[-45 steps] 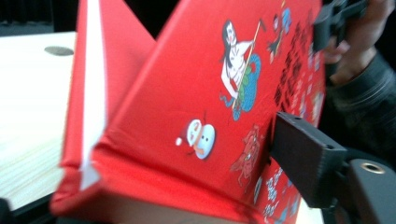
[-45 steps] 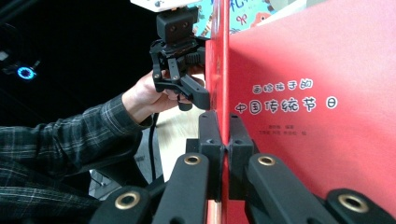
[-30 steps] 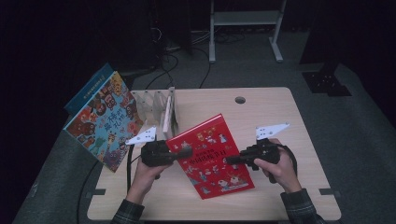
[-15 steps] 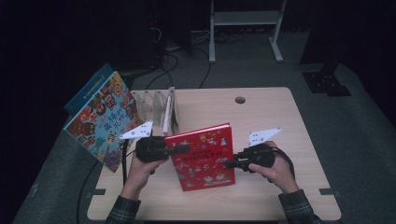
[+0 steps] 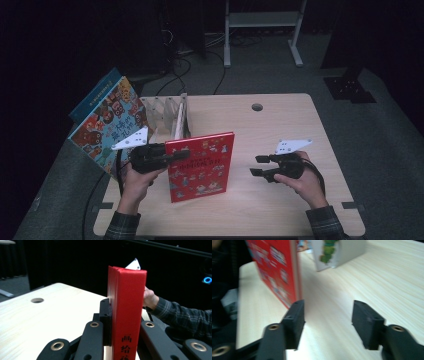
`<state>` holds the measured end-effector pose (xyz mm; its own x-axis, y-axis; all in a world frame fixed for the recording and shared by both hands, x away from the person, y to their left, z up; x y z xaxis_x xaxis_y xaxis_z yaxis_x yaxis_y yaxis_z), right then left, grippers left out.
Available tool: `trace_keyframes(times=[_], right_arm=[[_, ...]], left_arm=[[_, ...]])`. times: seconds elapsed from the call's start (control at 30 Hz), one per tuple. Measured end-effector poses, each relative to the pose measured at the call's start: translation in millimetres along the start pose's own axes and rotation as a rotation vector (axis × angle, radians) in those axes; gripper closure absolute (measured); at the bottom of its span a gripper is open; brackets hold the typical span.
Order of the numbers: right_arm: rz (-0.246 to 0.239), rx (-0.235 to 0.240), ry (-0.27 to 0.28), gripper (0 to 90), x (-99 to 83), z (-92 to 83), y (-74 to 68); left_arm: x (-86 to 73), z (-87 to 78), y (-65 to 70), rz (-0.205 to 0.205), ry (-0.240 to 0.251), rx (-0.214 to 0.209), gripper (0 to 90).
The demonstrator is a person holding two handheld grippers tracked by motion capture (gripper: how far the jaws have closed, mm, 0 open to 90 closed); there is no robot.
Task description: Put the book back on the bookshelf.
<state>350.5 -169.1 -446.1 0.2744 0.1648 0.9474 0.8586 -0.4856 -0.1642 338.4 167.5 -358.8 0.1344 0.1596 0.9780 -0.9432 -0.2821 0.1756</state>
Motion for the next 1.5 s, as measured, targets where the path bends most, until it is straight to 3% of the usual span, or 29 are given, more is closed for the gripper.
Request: trace_keyframes(times=[0.33,0.43,0.6,0.77,0.8,0.9,1.1,1.17,1.27,1.5], right_arm=[[0.016,-0.262,-0.029,30.9,-30.0,-14.4,40.7],[0.056,-0.325,-0.068,28.2,-43.2,-18.6,53.4],[0.107,-0.386,-0.131,22.7,-63.6,-23.7,69.6],[0.075,-0.513,-0.217,24.0,-79.6,-27.6,82.8],[0.075,-0.513,-0.217,24.0,-79.6,-27.6,82.8],[0.08,-0.541,-0.204,23.7,-83.7,-32.6,88.7],[0.075,-0.57,-0.177,12.9,-87.9,-36.0,95.6],[0.07,-0.576,-0.145,13.0,-89.7,-36.7,96.0],[0.073,-0.58,-0.147,12.9,-89.9,-37.3,96.1],[0.073,-0.58,-0.147,12.8,-89.9,-37.3,96.2]], left_arm=[[16.8,-29.9,-3.8,0.022,0.026,0.096,79.3],[20.9,-41.0,-6.0,0.025,0.034,0.137,79.3],[28.5,-59.8,-9.1,0.042,0.05,0.199,79.3],[36.1,-79.2,-12.5,0.06,0.066,0.262,79.3],[36.1,-79.2,-12.5,0.06,0.066,0.262,79.3],[39.8,-92.0,-15.2,0.076,0.07,0.313,79.3],[47.0,-111.7,-19.3,0.086,0.099,0.386,79.3],[49.5,-117.7,-20.0,0.094,0.107,0.403,79.3],[53.1,-126.4,-21.0,0.1,0.12,0.434,79.4],[56.9,-138.7,-29.9,0.142,0.118,0.561,79.3]])
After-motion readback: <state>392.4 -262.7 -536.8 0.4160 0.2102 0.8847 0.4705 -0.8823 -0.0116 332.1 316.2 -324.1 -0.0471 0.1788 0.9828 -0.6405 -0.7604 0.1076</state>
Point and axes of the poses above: each handheld gripper's, and its own axes: z roughly forward along the jaws, x roughly out of its top, y roughly to its right, the point moved 5 cm from there along z, roughly forward along the jaws, and after that the axes turned 15 degrees about y, right-handed, at the moved point
